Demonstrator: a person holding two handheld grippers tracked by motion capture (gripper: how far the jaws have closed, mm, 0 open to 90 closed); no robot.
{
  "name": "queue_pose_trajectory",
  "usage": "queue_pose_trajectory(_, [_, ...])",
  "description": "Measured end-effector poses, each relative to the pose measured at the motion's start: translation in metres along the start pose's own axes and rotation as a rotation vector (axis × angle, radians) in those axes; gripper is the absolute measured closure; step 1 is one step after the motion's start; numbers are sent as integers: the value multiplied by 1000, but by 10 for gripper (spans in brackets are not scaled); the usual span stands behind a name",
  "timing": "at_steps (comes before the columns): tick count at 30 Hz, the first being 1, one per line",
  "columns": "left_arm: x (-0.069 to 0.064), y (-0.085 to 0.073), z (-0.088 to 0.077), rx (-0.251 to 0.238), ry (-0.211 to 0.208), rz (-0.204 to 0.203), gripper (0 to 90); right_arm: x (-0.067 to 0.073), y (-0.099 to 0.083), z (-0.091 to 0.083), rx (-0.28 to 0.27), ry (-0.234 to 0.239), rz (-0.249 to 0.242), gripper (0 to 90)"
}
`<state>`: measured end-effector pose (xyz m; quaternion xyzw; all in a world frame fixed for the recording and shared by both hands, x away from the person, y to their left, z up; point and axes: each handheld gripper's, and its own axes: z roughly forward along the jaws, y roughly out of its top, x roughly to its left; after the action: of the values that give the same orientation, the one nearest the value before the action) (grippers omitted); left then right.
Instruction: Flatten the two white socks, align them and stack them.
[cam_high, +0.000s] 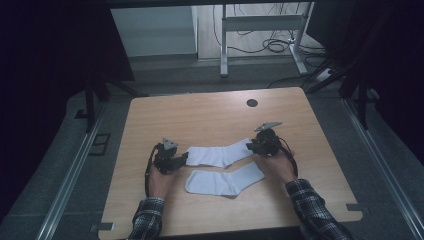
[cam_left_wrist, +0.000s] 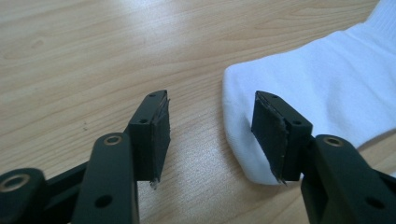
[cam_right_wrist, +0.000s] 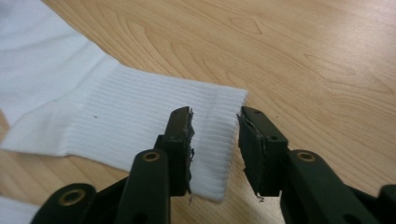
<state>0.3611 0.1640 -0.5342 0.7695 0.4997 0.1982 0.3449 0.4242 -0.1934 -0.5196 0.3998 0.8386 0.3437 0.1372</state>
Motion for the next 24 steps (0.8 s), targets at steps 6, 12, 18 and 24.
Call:
queue_pose_trajectory(6, [1,-2,9,27,-42,-4,603,-2,-6,9,19,6,11,694])
queue_pose_trajectory(12, [0,0,9,33,-118,-25,836,-1,-6,5,42,17,16,811])
queue_pose_trajectory(18, [-3,8,-7,-12,-134,-19,849,-1,-3,-9,10,38,19,814])
queue_pose_trajectory(24, [-12,18,-29,-46,-143,18,849,1,2,-32,-30,57,7,814])
